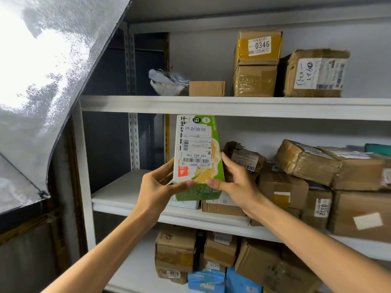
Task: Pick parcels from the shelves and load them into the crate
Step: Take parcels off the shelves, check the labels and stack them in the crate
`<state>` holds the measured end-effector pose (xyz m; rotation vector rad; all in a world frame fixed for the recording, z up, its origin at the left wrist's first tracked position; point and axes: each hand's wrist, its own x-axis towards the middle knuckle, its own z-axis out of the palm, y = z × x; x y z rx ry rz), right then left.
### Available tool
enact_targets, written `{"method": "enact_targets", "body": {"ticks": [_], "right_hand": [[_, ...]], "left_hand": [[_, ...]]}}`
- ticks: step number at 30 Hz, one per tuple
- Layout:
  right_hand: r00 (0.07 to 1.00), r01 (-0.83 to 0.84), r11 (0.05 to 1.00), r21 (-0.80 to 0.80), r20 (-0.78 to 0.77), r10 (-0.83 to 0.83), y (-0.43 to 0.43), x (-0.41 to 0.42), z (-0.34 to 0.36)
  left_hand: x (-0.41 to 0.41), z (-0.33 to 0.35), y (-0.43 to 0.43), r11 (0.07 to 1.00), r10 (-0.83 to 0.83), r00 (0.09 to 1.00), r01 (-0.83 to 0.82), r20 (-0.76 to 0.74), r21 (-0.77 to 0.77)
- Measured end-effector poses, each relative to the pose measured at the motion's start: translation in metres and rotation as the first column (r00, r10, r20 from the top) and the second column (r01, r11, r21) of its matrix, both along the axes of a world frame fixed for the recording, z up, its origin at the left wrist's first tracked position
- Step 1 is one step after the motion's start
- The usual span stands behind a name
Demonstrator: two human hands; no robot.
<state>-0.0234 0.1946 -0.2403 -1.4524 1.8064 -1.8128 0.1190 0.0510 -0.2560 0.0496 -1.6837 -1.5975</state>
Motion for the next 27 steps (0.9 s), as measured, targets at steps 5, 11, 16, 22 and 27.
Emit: {"method": "enact_targets", "body": {"ticks": [5, 11, 16, 22, 27], "right_hand": [[0.996, 0.073, 0.997, -0.015, -0.043, -0.074, 0.033, -0.004, 0.004], [0.987, 0.145, 0.987, -0.062, -0.066, -0.149, 0.081, -0.004, 0.007], [0.956, 0.271, 0.960, -0.075, -0.096, -0.277, 0.137, -0.009, 0.004], [0.871, 0.477, 0.870, -0.120, -0.065, -0.487, 0.227, -0.012, 0.001], [0.758, 0.643, 0.753, -0.142, -0.022, -0.651, 0.319, -0.005, -0.005]], "left_hand": [[-0.010, 0.007, 0.026, 0.999, -0.052, 0.999, 0.052, -0.018, -0.014], [-0.028, 0.008, 0.063, 0.990, -0.131, 0.991, 0.130, -0.027, -0.048], [-0.054, 0.007, 0.104, 0.971, -0.236, 0.970, 0.233, -0.053, -0.056], [-0.103, 0.006, 0.180, 0.900, -0.434, 0.899, 0.430, -0.051, -0.080], [-0.142, 0.003, 0.270, 0.777, -0.628, 0.777, 0.623, -0.038, -0.092]]}}
